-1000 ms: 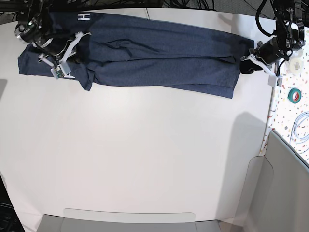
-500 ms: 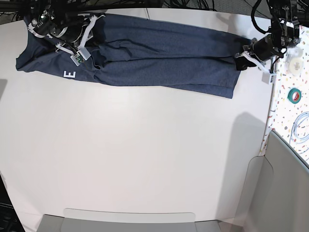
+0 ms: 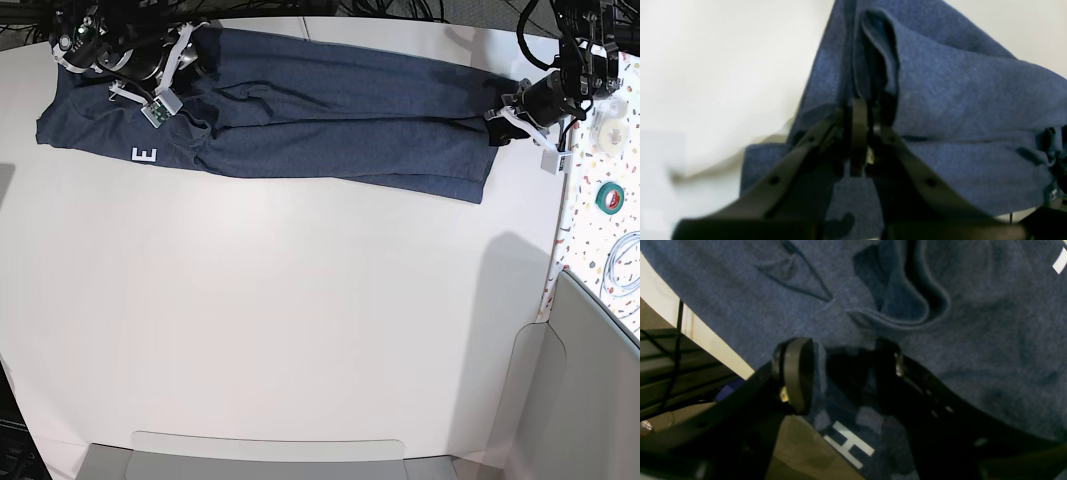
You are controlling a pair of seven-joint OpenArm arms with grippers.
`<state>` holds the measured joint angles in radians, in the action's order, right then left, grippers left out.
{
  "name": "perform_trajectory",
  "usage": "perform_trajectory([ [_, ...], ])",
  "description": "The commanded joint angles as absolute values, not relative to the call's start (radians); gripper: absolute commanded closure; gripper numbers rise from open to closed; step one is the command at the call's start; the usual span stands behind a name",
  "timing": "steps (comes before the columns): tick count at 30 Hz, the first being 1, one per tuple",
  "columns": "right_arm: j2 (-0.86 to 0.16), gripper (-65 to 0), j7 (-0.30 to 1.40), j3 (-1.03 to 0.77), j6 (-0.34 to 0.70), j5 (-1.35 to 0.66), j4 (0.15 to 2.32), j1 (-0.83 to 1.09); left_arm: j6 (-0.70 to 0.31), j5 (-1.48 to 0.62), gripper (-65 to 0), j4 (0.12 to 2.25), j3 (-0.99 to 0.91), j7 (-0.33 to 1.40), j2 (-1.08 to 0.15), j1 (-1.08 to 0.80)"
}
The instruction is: Layout the t-shirt on the table in an organized manner, then fold the t-shirt properly
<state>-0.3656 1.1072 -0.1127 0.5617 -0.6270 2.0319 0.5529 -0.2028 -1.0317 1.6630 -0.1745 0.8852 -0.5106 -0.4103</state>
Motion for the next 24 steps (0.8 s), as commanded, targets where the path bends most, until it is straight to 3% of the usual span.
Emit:
perform_trajectory([
  [1,-0.377,-28.1,1.09,-0.122,0.562,-0.662,2.054,0.556,-0.209,-1.044,-1.1,1.676,-0.183,0.869,-0.529,-0.409],
  [6,-0.369,-21.9,1.092,-0.248,0.562,-0.854,2.054,0.538,-0.209,-1.044,-1.1,1.676,-0.183,0.869,-0.529,-0.41],
  [13,-0.286,0.0,1.095,-0.49,0.562,-1.208,2.046,0.463,-0.209,-1.044,-1.1,1.676,-0.183,0.869,-0.529,-0.41],
  [17,-0.237,0.0,1.095,-0.576,0.562,-1.196,2.011,0.447,-0.209,-1.044,-1.1,1.676,-0.183,0.869,-0.529,-0.409],
  [24,-0.206,0.0,1.096,-0.696,0.515,-0.949,1.836,0.492,-0.211,-1.044,-1.1,1.655,-0.194,0.868,-0.533,-0.406],
])
